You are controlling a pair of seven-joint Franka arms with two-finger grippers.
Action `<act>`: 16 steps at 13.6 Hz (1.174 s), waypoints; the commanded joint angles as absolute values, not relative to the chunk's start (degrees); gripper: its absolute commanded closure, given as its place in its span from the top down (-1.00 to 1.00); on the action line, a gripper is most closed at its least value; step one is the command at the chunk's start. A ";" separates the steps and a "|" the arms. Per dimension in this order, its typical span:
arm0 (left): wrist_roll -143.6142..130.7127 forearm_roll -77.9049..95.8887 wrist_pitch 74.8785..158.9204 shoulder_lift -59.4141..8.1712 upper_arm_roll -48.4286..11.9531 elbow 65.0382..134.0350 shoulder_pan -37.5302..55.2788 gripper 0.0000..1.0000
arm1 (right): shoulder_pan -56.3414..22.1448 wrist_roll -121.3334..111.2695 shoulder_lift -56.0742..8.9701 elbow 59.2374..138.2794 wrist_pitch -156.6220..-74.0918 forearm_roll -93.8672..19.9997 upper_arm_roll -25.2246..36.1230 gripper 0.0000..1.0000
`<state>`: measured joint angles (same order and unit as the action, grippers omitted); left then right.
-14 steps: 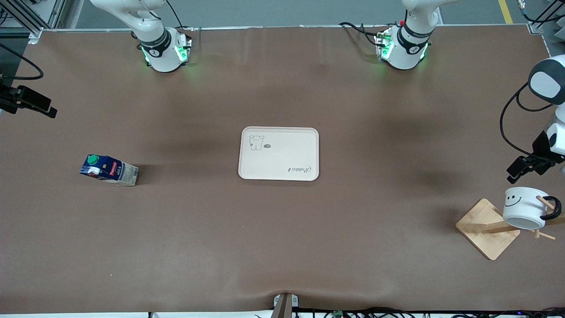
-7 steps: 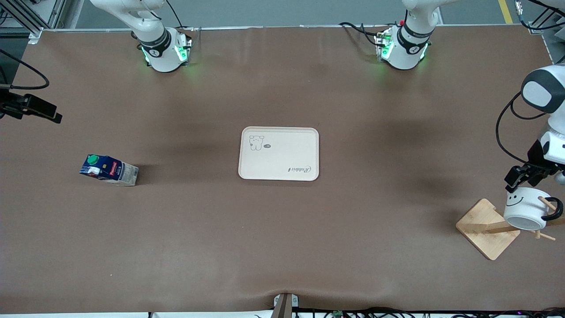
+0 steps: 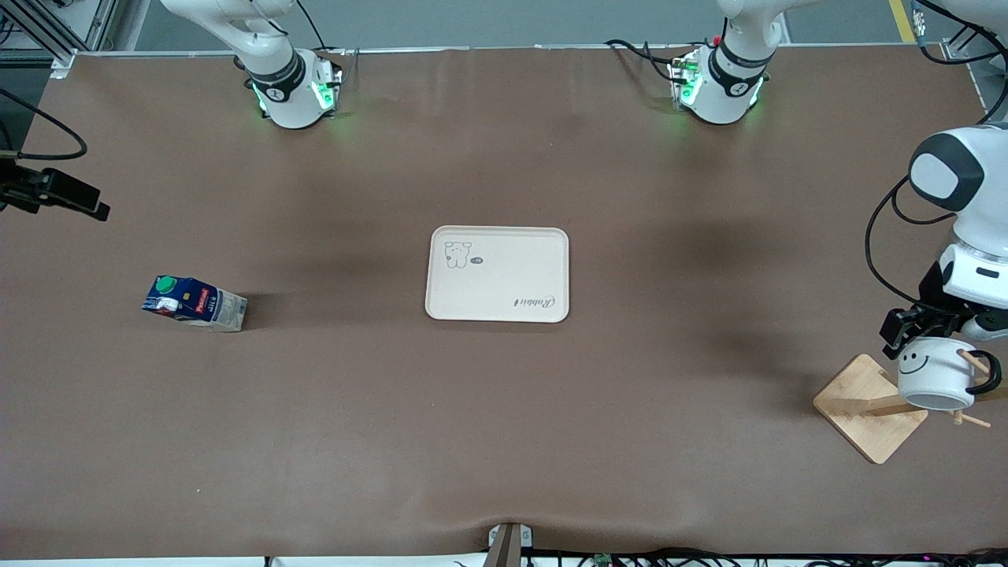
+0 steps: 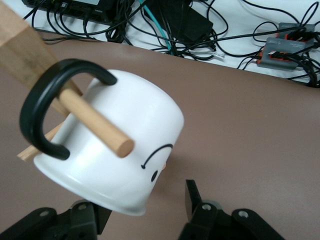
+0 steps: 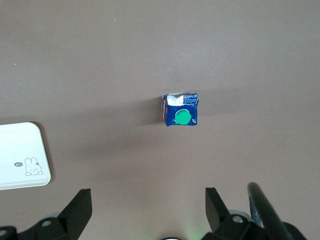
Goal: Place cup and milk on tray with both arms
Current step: 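Lower the left gripper and grasp the white mug's rim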
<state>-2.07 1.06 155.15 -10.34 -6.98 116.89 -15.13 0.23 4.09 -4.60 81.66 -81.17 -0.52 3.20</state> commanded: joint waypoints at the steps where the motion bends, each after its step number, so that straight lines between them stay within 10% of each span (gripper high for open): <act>1: -0.88 1.41 155.39 -10.11 -7.82 116.46 -15.47 0.28 | 0.62 4.39 -6.50 81.04 -81.56 -0.18 2.99 1.00; 16: 0.70 -1.32 155.39 -10.37 -8.35 114.35 -15.47 -1.00 | 0.88 4.13 -8.09 81.04 -81.65 -0.09 3.08 1.00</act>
